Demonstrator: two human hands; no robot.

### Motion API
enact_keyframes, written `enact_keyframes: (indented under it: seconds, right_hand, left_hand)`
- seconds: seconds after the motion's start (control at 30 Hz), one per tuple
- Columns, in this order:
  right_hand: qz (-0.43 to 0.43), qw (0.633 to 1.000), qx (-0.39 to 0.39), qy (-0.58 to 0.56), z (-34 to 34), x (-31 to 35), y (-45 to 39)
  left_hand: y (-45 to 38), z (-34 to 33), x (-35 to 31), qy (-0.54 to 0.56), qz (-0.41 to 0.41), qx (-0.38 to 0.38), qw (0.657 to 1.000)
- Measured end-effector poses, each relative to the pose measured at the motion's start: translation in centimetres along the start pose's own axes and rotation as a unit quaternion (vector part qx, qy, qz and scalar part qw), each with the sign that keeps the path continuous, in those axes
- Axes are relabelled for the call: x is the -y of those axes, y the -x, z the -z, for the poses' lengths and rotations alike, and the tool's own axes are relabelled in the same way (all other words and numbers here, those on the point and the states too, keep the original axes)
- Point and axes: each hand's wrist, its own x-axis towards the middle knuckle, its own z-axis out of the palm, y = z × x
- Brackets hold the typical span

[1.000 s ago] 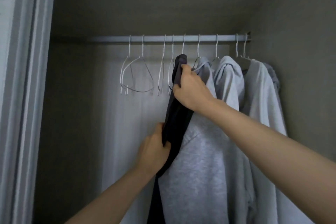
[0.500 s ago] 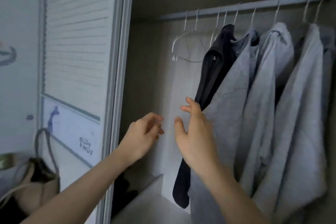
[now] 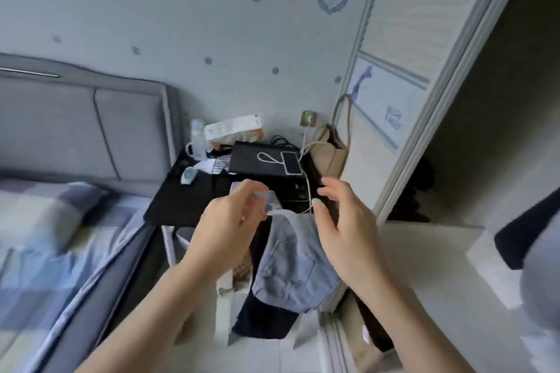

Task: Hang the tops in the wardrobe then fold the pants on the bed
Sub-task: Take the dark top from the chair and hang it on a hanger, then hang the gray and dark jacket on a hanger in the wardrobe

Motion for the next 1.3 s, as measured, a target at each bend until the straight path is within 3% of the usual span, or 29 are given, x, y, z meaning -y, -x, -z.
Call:
enact_keyframes:
  seconds: [0.17, 0.3, 0.53, 0.73, 0.83, 1.0, 1.3]
  right_hand:
    - [0.053, 0.989, 0.11, -0.079, -9.3, 8.2, 4.5]
    - [0.099, 0.963, 0.209, -0.137, -17.3, 16.0, 9.2]
    - [0.165, 0.905, 0.36, -0.158, -30.2, 29.8, 21.6]
    - [0.2, 0.813, 0.528, -0.143, -39.5, 38.4, 31.6]
    - [0.213, 0.787, 0.564, -0.128, -42.1, 39.3, 32.9]
    - [0.225, 0.732, 0.634, -0.105, -51.1, 42.6, 35.0]
    - [0.263, 0.672, 0.692, -0.023, -73.7, 47.7, 37.6]
  left_hand:
    - [12.1, 9.0, 5.5, -0.017, 0.15, -0.129, 0.98]
    - [22.2, 16.0, 9.2, -0.034, 0.249, -0.222, 0.942]
    - [41.8, 26.4, 15.6, -0.088, 0.423, -0.302, 0.85]
    - [55.1, 32.1, 20.4, -0.042, 0.559, -0.344, 0.753]
    - [57.2, 32.7, 21.9, -0.02, 0.581, -0.361, 0.729]
    - [61.1, 35.4, 27.2, 0.013, 0.646, -0.388, 0.658]
    - [65.5, 40.6, 42.7, 0.096, 0.721, -0.453, 0.516]
